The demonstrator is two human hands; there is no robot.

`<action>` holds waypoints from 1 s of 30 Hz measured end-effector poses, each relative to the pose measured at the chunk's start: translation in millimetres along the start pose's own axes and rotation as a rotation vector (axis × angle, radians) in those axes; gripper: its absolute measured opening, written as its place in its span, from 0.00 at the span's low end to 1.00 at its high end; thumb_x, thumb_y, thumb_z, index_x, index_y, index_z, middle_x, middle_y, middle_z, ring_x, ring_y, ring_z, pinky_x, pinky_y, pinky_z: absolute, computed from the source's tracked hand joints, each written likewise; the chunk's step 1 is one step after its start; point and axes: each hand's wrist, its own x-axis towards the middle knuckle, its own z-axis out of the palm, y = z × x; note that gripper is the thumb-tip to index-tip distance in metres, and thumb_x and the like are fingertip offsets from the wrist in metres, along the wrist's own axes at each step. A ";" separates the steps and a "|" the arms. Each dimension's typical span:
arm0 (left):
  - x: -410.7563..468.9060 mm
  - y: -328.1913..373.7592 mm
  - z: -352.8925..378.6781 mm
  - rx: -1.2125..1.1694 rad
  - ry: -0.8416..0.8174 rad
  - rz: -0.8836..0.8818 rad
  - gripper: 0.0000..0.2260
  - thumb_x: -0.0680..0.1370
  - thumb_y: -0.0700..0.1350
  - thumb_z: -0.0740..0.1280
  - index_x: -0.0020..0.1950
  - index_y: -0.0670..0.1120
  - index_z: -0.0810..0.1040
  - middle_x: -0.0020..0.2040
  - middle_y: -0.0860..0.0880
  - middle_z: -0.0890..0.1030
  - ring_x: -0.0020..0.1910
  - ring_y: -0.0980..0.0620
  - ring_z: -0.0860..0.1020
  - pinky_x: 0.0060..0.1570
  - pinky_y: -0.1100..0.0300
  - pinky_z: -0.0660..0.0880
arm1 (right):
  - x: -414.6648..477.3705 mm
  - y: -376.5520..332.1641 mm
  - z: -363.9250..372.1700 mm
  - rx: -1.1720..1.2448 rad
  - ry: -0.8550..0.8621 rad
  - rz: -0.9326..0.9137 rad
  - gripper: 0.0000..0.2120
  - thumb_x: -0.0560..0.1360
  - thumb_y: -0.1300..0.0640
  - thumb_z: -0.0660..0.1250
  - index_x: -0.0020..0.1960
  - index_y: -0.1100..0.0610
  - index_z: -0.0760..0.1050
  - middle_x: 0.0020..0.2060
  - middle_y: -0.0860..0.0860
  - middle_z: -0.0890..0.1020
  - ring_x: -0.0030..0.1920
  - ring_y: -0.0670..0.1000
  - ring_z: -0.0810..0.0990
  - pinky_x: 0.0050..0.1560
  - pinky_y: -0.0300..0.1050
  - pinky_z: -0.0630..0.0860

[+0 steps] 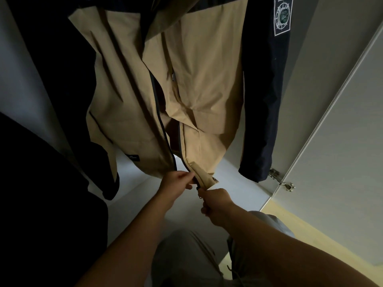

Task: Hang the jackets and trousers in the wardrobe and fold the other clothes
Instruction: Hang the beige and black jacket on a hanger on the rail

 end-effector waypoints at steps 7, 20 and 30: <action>47.3 -36.3 -18.0 -0.573 0.158 -0.483 0.05 0.82 0.39 0.62 0.57 0.39 0.75 0.49 0.43 0.78 0.40 0.49 0.78 0.33 0.59 0.64 | 11.7 0.9 -10.7 0.083 -0.026 0.109 0.09 0.77 0.62 0.71 0.54 0.65 0.78 0.28 0.53 0.70 0.24 0.50 0.67 0.26 0.42 0.67; 59.1 -77.3 2.8 -0.993 0.093 -0.554 0.05 0.76 0.37 0.71 0.49 0.40 0.78 0.32 0.46 0.75 0.29 0.54 0.69 0.31 0.61 0.64 | 7.2 -3.8 -41.4 0.132 -0.130 0.128 0.11 0.77 0.62 0.71 0.57 0.67 0.79 0.25 0.51 0.70 0.22 0.48 0.67 0.28 0.44 0.68; -24.3 -50.4 19.6 -1.126 -0.166 -0.374 0.03 0.69 0.39 0.76 0.38 0.45 0.83 0.33 0.50 0.76 0.28 0.57 0.73 0.24 0.64 0.69 | 10.3 -6.9 -63.6 0.282 -0.188 0.114 0.11 0.76 0.64 0.71 0.58 0.65 0.78 0.26 0.51 0.69 0.24 0.47 0.66 0.27 0.44 0.67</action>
